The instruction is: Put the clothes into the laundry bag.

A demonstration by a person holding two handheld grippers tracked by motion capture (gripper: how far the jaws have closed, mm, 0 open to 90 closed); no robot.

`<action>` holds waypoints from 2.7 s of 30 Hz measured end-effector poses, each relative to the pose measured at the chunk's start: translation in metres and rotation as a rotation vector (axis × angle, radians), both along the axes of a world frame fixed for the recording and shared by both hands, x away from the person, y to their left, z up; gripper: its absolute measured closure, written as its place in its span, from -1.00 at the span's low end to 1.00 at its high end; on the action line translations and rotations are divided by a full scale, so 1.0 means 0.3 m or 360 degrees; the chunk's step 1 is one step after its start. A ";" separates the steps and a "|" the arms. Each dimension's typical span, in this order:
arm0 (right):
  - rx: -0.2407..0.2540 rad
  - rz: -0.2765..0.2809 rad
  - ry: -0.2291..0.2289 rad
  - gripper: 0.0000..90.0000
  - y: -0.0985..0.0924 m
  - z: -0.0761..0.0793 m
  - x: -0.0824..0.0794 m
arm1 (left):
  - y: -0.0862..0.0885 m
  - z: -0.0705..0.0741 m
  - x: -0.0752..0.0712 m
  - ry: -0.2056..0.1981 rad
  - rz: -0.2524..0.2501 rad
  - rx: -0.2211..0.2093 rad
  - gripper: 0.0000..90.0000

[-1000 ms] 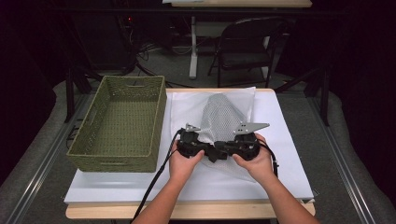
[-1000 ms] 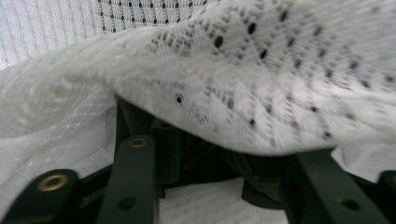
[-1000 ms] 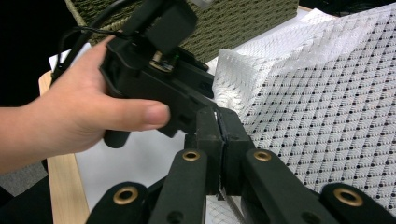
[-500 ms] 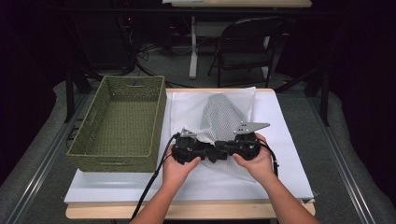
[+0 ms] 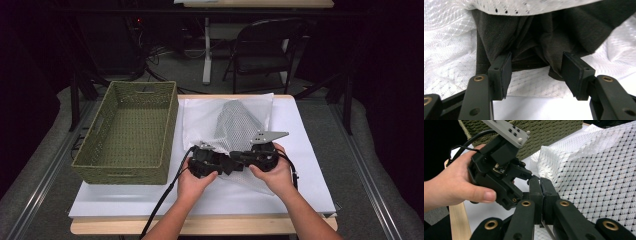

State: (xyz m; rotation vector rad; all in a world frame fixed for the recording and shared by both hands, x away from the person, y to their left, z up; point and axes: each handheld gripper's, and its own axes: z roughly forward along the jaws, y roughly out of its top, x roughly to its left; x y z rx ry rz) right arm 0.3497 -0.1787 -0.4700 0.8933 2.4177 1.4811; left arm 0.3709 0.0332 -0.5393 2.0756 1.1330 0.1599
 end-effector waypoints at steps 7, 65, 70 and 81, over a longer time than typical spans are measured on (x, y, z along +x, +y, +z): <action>-0.0008 0.0007 0.0007 0.98 0.002 -0.002 0.000 | -0.006 -0.027 0.012 -0.0007 0.0043 0.0046 0.21; -0.0002 0.0001 0.0003 0.97 -0.002 -0.005 0.003 | 0.033 0.008 -0.012 -0.0111 0.0152 0.0157 -0.07; -0.0006 0.0000 0.0006 0.97 0.001 -0.005 0.001 | 0.039 0.009 -0.010 -0.0079 0.0148 0.0131 -0.11; -0.0005 0.0002 0.0000 0.97 0.004 -0.004 0.000 | 0.061 0.013 -0.005 -0.0090 0.0135 0.0049 -0.15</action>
